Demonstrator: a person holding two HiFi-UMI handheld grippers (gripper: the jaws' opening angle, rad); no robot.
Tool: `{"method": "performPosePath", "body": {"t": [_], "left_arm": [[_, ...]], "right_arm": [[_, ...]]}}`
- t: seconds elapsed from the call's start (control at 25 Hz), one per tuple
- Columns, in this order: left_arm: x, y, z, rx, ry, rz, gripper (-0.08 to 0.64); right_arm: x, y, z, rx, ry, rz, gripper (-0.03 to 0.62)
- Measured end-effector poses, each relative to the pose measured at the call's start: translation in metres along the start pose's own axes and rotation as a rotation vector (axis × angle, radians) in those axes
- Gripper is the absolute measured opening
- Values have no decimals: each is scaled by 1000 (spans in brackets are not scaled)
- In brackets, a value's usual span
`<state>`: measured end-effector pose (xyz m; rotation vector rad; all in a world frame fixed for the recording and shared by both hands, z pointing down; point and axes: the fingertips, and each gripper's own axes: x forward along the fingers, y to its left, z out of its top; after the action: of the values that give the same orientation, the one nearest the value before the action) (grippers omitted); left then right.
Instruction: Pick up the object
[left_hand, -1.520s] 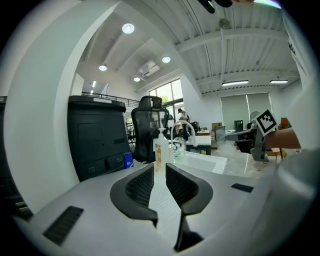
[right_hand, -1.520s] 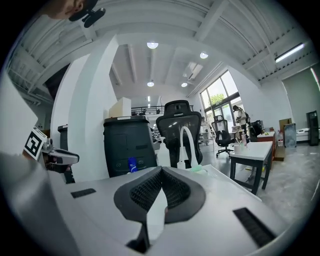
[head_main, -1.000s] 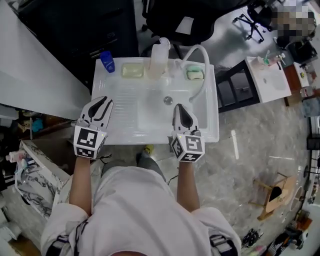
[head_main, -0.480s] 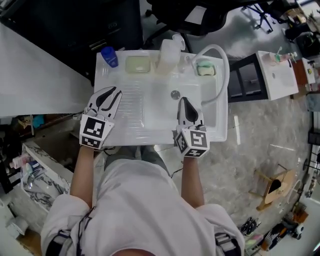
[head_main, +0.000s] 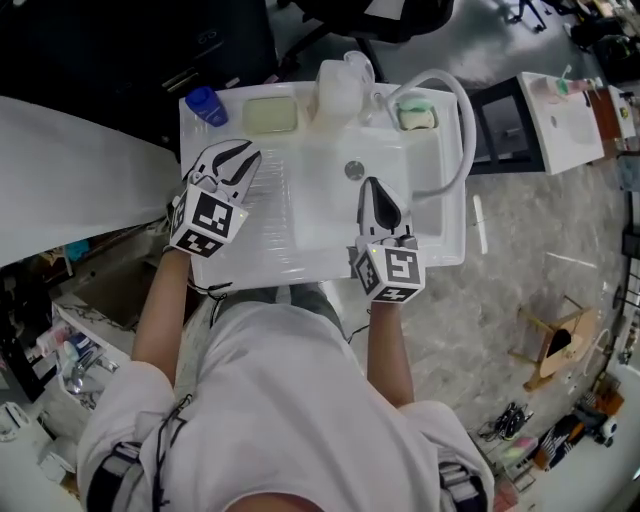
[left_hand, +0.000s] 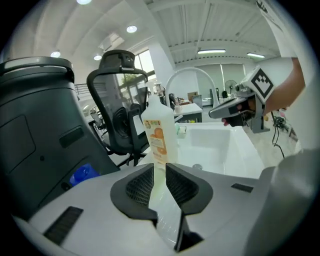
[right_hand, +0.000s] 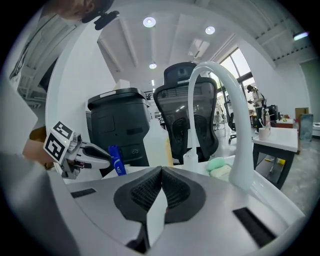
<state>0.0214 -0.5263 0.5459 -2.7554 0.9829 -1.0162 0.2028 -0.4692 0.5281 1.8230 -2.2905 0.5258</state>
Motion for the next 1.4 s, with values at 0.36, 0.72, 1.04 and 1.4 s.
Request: {"method": "performPosePath", "body": {"t": [0.36, 0.72, 1.04, 1.4], "left_arm": [[75, -4, -41, 334, 189, -80, 67], [131, -7, -74, 459, 271, -133, 77], [154, -5, -107, 538, 341, -158, 77], [160, -9, -95, 539, 326, -164, 61]], "right_arm": [[26, -10, -18, 53, 35, -23, 8], [46, -2, -43, 44, 99, -10, 8], [55, 6, -57, 32, 147, -4, 9], [55, 1, -54, 5, 158, 5, 9]]}}
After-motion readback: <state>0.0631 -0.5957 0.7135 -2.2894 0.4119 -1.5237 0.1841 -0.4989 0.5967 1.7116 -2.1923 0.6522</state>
